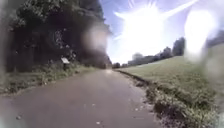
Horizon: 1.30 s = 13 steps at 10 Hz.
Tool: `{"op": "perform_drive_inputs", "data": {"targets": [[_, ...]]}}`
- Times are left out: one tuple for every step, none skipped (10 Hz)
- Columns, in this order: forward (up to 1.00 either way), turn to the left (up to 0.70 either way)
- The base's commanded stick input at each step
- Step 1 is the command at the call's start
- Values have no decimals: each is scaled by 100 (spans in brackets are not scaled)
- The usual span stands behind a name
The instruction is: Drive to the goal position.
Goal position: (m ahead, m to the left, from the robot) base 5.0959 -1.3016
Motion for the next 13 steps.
{"op": "perform_drive_inputs", "data": {"targets": [[45,0],[45,0],[45,0],[45,0],[45,0],[45,0],[45,0],[45,0],[45,0],[45,0],[45,0],[45,0],[45,0]]}}
